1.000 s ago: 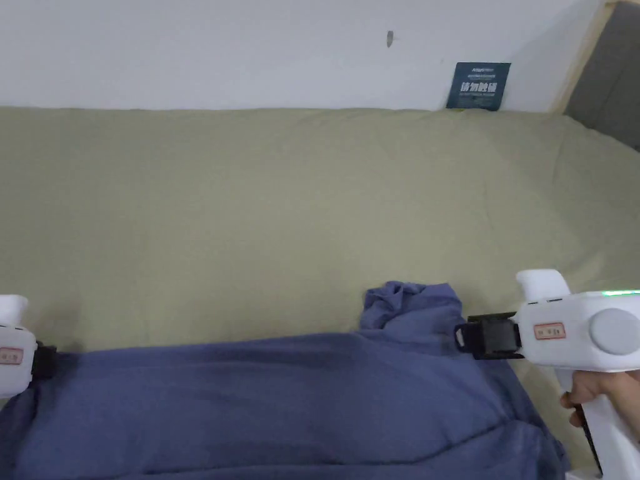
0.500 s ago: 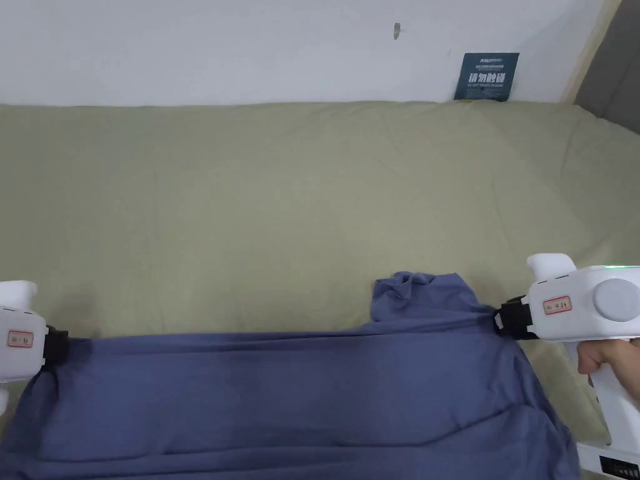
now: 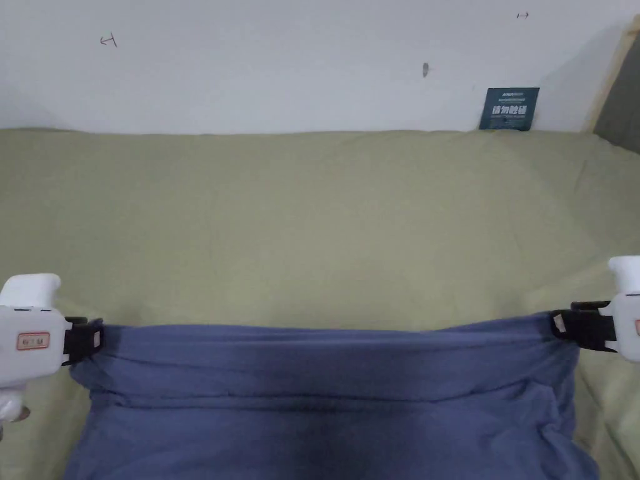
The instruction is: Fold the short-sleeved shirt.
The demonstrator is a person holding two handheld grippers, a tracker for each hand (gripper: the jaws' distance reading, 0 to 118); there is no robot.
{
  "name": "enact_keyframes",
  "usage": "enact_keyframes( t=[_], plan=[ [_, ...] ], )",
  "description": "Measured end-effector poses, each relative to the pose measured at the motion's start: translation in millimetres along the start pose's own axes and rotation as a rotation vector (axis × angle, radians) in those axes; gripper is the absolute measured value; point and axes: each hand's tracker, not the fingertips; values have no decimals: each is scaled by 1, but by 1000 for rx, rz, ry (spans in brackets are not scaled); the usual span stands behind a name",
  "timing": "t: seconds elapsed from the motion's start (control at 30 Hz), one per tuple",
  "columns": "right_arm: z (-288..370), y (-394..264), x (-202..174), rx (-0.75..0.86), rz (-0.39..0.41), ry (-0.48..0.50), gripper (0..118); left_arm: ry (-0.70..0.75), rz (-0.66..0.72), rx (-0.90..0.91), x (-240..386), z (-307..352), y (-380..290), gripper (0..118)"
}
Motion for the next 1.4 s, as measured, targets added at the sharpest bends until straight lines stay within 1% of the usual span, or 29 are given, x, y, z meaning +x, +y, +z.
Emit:
enact_keyframes(
  t=[0.07,0.13,0.23,0.37,0.47,0.5,0.53,0.57,0.63,0.67,0.7,0.73,0.77,0.8,0.83,0.87,0.9,0.97,1.0,1.03,1.07,1.1,1.13,1.17,1.2,1.23,1.3,1.4],
  plan=[
    [16,-21,-3,11,16,5,3,-11,8,7,-2,13,-17,0],
    [27,-39,-5,12,16,11,3,-22,6,16,-6,23,-38,0],
    [35,-70,-6,3,33,11,3,-27,4,15,-8,31,-69,0],
    [34,-102,-5,-43,38,10,3,-33,-14,4,-10,33,-103,0],
    [26,-116,-3,-81,19,14,3,-42,-20,-11,-12,30,-121,0],
    [22,-120,-2,-97,19,12,5,-41,-22,-13,-14,28,-123,3],
    [19,-123,-6,-113,26,8,13,-47,-18,-17,-15,27,-126,15],
    [15,-125,-5,-134,36,6,37,-58,-12,-20,-17,25,-127,48],
    [8,-126,-2,-194,45,-20,57,-48,-21,-50,-16,22,-129,78],
    [4,-129,-1,-186,30,-50,67,-32,-33,-64,-15,20,-130,90],
    [9,-126,1,-156,15,-41,83,-36,-32,-41,-13,23,-129,118],
    [16,-116,1,-103,-20,-17,83,-59,-25,9,-14,23,-131,118],
    [21,-106,-1,-70,-46,-24,83,-60,-10,22,-6,32,-121,118],
    [34,-93,-15,-2,-47,-24,83,-50,-9,81,5,41,-109,118],
    [43,-78,-25,73,-29,-15,83,-41,-20,162,15,49,-100,118],
    [50,-65,-36,137,-7,-37,83,-48,-34,230,28,57,-90,118],
    [58,-50,-53,213,39,-78,83,-38,-37,285,48,84,-68,118],
    [77,-34,-91,420,91,-133,82,-24,-87,401,80,104,-49,117],
    [84,-27,-107,515,99,-147,81,3,-87,462,96,112,-43,117],
    [88,-20,-123,566,102,-167,80,21,-98,529,109,117,-39,116],
    [91,-21,-136,629,89,-177,80,24,-91,585,122,122,-36,113],
    [95,-18,-148,683,89,-161,67,36,-64,637,135,127,-36,99],
    [97,-16,-158,694,92,-159,39,70,-75,673,145,131,-37,60],
    [98,-16,-165,742,95,-181,0,82,-84,711,158,136,-40,1],
    [97,-22,-177,815,156,-212,0,118,-86,721,167,136,-42,0],
    [95,-25,-181,795,127,-221,0,128,-68,761,167,134,-46,0],
    [94,-27,-184,760,127,-186,0,98,-72,740,174,137,-49,0],
    [94,-32,-191,767,148,-213,0,111,-93,758,176,137,-53,0]
  ],
)
